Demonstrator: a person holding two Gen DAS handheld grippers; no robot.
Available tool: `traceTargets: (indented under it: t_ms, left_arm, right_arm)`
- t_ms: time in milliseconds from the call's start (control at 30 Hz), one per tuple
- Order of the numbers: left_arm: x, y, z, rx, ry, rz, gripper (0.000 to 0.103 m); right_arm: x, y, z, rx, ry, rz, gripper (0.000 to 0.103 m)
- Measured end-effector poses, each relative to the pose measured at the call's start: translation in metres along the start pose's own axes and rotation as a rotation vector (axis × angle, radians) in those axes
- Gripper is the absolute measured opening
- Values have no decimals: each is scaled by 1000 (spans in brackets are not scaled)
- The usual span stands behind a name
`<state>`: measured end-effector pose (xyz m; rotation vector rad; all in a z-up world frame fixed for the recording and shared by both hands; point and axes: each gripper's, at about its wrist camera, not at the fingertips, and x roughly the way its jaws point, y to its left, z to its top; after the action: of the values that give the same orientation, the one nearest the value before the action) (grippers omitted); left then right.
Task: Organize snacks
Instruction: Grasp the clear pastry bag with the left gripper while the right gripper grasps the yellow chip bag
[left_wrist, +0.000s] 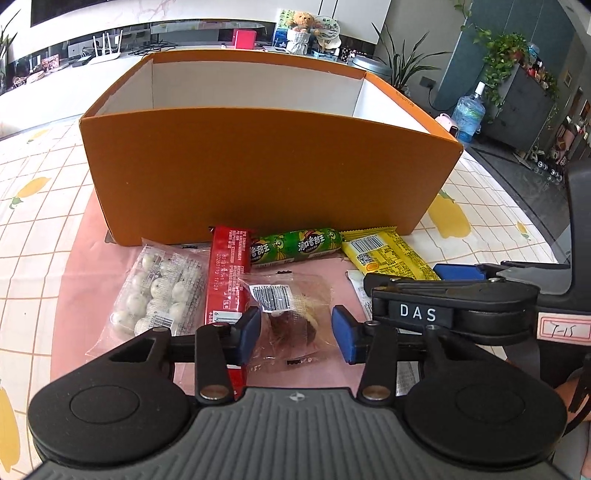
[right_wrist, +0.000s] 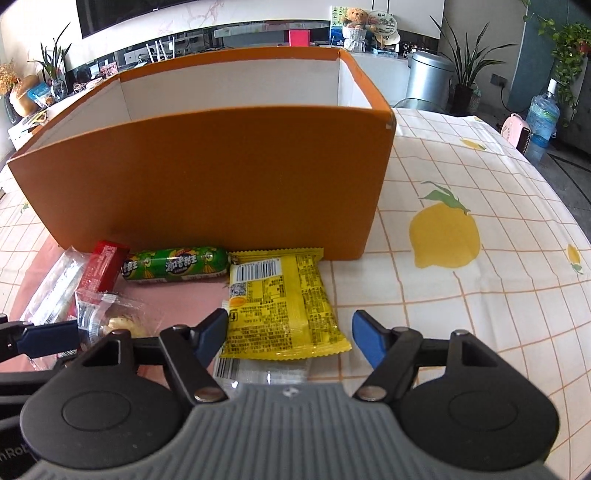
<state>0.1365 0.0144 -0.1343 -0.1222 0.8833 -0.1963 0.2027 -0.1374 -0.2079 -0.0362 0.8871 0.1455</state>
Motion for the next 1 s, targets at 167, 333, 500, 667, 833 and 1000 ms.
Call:
traceTargets:
  t_ms: [167, 333, 500, 667, 833, 1000]
  left_arm:
    - [1, 2, -2, -18, 1, -31, 50]
    - [1, 1, -2, -17, -4, -35, 50]
    - [3, 0, -3, -11, 1, -34, 50]
    - [6, -6, -5, 31, 14, -17, 51]
    - [5, -10, -7, 35, 8, -20, 45]
    - [0, -9, -7, 30, -5, -19, 39]
  right_arm:
    - [2, 0, 0, -3, -3, 3, 65]
    - [0, 0, -1, -7, -9, -1, 63]
    - [-3, -1, -1, 2, -13, -3, 62]
    - [-5, -1, -1, 5, -18, 2, 61]
    - [-11, -2, -2, 9, -32, 2, 61]
    - [-20, -3, -4, 7, -56, 7, 61]
